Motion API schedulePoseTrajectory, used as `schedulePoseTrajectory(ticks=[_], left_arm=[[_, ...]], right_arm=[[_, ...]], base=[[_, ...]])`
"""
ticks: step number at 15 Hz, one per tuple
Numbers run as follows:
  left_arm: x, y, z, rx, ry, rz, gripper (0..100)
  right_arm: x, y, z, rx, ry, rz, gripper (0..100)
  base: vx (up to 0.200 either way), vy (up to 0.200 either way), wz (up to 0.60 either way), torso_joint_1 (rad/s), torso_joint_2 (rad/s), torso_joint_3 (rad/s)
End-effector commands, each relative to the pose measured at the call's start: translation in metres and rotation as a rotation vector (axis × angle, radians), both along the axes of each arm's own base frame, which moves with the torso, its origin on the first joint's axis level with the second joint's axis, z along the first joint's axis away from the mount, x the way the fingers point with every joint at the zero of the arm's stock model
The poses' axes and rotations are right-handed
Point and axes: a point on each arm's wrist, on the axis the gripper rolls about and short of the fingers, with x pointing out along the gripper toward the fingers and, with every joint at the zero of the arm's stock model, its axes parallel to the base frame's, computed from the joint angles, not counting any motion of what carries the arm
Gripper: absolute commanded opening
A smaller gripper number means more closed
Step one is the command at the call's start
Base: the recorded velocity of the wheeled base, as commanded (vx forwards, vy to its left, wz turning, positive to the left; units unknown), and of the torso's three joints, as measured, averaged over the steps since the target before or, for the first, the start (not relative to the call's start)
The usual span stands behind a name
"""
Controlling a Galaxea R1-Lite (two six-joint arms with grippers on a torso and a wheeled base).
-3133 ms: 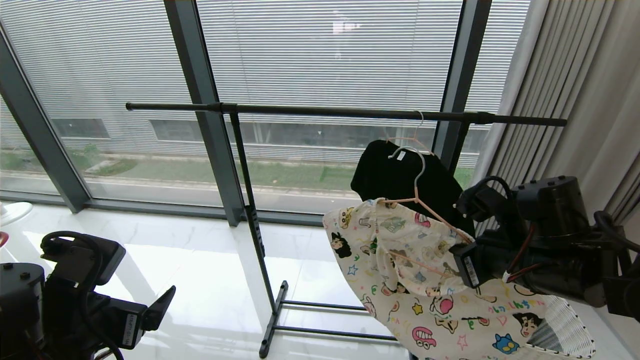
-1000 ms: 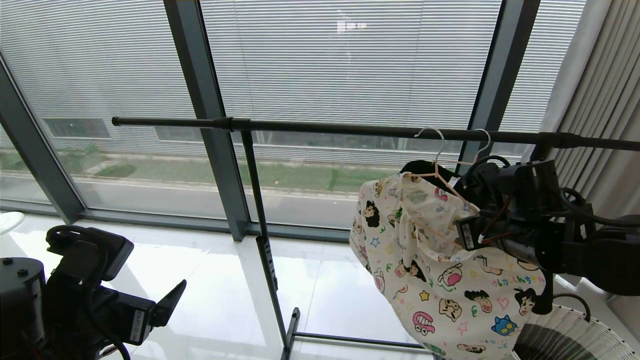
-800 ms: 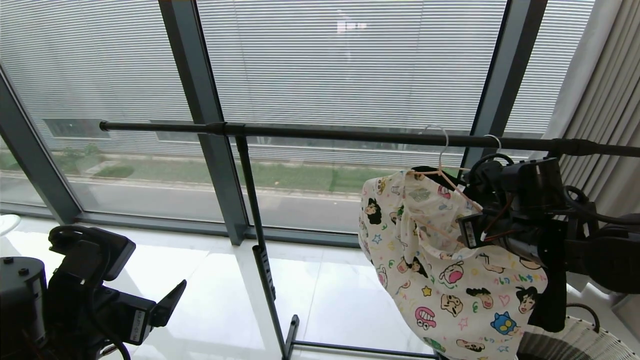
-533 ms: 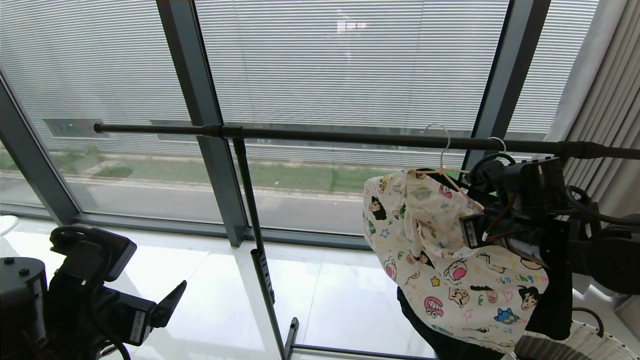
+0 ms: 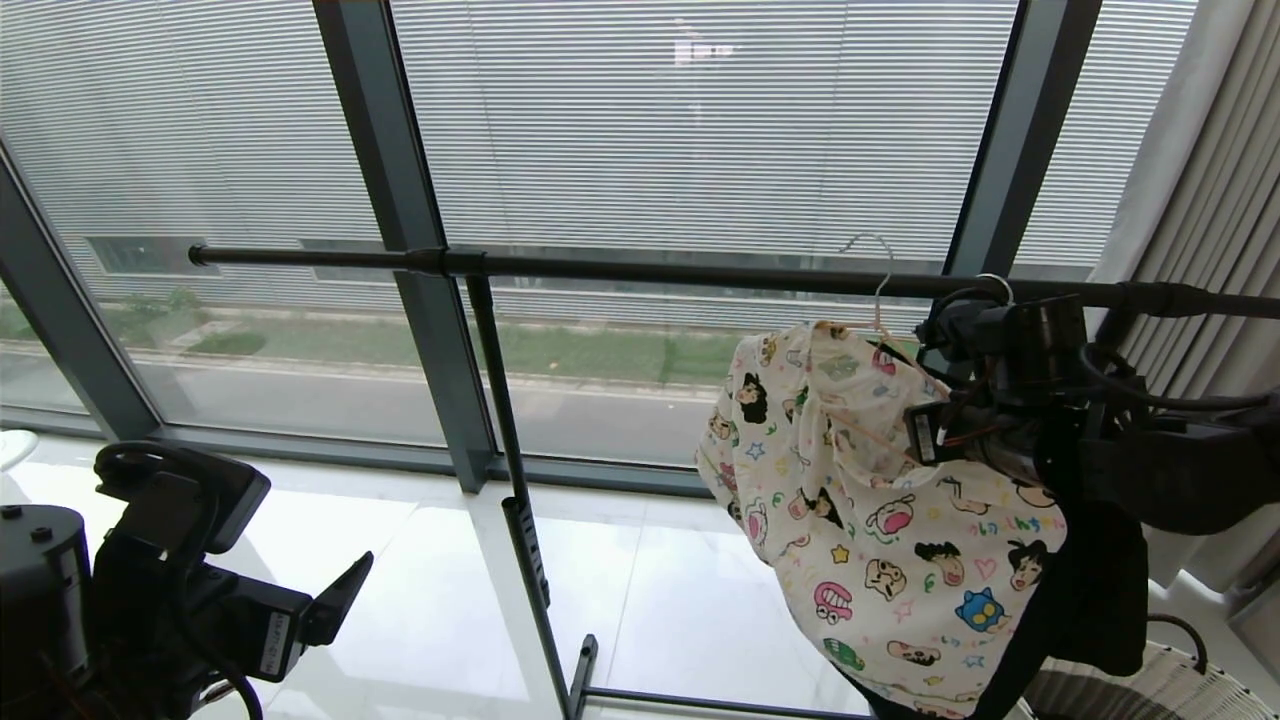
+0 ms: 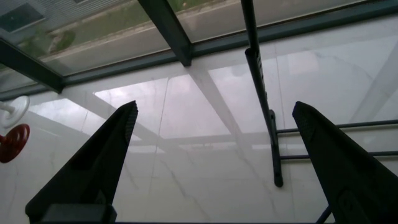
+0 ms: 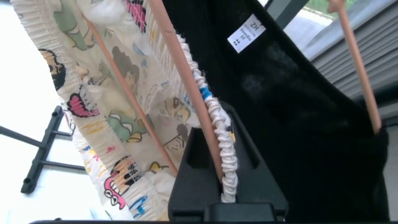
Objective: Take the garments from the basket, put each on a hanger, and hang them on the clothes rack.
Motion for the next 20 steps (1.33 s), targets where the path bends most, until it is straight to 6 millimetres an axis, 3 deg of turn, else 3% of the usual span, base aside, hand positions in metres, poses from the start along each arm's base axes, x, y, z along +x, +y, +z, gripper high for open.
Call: schedulePoseTrajectory(ticks=[1,19,20], left_arm=[[0.0,0.0,0.0005,-0.001,-0.003,0.0,100],[0.0,0.0,0.0011,-0.002,-0.005,0.0,100],[0.0002,-0.0001,0.0015,-0.002,-0.007,0.0,100]], right_arm=[[0.0095,0.0037,-0.0124,-0.015,0.029,-0.003,0],[0.0093,0.0048,-0.0118,-0.018,0.034,0.001,0],[0.0078,0.0041,-0.0118,-0.023,0.044,0.001,100]], base=[[0.0,0.0,0.0,0.0,0.0,0.0],[0.0,0.0,0.0,0.0,0.0,0.0],[0.0,0.0,0.0,0.0,0.0,0.0]])
